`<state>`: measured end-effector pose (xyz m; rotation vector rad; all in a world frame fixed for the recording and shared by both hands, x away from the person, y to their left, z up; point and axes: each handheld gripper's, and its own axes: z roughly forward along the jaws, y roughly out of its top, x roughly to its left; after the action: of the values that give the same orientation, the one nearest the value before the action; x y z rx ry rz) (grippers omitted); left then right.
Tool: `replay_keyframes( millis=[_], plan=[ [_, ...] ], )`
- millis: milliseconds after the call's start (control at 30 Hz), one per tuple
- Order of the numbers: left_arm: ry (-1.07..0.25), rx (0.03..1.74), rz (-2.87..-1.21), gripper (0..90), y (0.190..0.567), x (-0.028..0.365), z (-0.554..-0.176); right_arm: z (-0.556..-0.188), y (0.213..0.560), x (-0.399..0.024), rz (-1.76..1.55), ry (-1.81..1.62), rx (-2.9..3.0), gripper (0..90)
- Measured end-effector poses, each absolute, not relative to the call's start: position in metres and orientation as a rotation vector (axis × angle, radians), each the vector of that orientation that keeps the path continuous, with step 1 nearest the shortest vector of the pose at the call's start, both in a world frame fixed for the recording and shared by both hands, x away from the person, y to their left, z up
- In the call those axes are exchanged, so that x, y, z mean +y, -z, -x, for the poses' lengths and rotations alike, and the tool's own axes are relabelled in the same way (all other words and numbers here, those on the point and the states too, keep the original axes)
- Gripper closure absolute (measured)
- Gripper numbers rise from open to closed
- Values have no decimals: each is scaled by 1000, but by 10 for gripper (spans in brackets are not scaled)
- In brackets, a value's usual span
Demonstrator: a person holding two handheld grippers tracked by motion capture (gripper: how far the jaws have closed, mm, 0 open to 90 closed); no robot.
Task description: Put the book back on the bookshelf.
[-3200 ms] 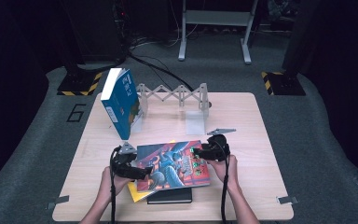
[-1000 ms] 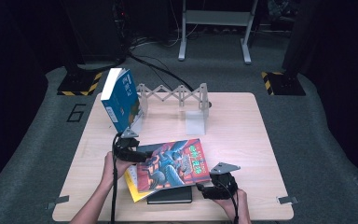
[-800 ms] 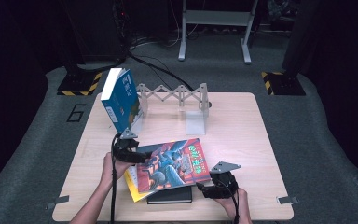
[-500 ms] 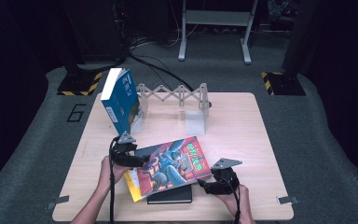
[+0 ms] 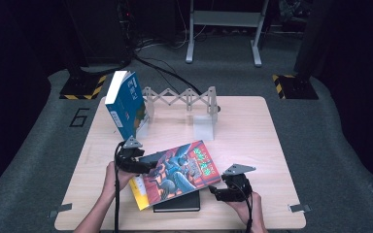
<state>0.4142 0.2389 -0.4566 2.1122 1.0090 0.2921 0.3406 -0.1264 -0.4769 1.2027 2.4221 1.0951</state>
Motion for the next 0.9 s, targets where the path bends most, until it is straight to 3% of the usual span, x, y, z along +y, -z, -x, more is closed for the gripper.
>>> replay_keyframes(
  millis=[267,700,900],
  plan=[
    [-321,1001,-2136,266,457,239,-406,-346,478,-128,-1196,-1083,2420,420],
    [-322,1013,-2130,266,458,249,-388,-381,477,-127,-1204,-1076,2406,425],
    [-323,1024,-2120,256,458,251,-392,-395,479,-130,-1266,-1104,2397,373]
  ],
)
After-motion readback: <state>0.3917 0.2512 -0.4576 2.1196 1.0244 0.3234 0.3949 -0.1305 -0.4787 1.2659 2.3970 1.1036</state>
